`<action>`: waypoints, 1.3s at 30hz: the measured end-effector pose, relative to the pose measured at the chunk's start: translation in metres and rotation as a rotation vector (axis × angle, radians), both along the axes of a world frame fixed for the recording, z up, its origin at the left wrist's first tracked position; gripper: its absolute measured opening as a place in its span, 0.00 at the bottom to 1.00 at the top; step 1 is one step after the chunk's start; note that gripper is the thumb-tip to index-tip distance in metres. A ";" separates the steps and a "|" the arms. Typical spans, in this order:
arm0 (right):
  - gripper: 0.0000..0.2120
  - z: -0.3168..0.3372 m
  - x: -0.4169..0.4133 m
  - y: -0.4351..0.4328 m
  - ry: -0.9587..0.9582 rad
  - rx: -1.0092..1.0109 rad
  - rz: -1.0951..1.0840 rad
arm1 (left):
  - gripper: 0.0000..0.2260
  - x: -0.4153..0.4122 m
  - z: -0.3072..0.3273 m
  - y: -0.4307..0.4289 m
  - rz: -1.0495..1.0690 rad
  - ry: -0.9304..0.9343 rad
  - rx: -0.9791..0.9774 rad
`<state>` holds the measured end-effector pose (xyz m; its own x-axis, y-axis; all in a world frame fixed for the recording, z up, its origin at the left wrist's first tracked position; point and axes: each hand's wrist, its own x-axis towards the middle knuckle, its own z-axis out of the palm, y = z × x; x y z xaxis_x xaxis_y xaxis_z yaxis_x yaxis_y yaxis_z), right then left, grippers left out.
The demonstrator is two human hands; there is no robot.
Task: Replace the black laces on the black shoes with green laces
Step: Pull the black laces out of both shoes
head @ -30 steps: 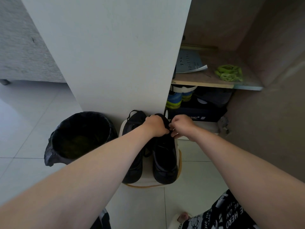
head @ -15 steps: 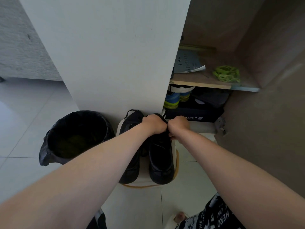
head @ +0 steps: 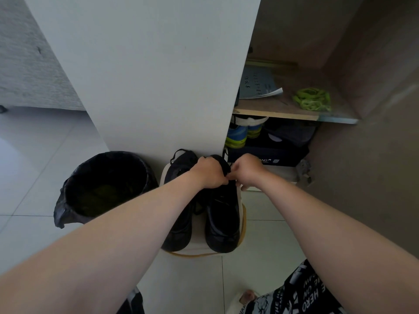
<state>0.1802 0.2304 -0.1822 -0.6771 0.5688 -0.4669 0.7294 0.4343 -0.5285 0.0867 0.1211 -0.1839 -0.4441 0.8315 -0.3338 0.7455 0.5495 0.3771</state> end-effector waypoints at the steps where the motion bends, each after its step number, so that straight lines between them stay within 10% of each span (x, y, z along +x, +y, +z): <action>1: 0.11 0.003 -0.002 -0.002 -0.042 0.052 0.041 | 0.10 0.000 -0.002 0.002 0.004 0.001 -0.011; 5: 0.10 0.010 -0.010 -0.009 -0.207 0.171 0.165 | 0.12 0.002 -0.008 0.004 0.010 0.036 -0.063; 13: 0.12 0.007 0.001 -0.005 0.006 -0.454 -0.316 | 0.14 -0.001 -0.002 0.008 0.014 0.031 -0.078; 19: 0.12 0.003 -0.008 -0.014 -0.174 0.063 0.039 | 0.15 0.000 -0.006 0.005 0.004 0.008 -0.051; 29: 0.11 0.016 -0.019 -0.016 0.251 -0.339 -0.132 | 0.15 0.002 -0.005 0.002 0.065 0.004 -0.003; 34: 0.13 0.016 -0.013 -0.008 0.264 -0.079 -0.073 | 0.06 -0.008 -0.007 0.001 0.188 -0.209 0.154; 39: 0.13 0.010 -0.006 0.008 0.344 0.215 0.003 | 0.24 -0.029 0.000 -0.008 0.288 -0.292 0.279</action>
<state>0.1745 0.2388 -0.1726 -0.7748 0.6266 -0.0833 0.5242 0.5633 -0.6387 0.0575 0.1129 -0.1839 -0.5902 0.7640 -0.2607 0.4192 0.5661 0.7098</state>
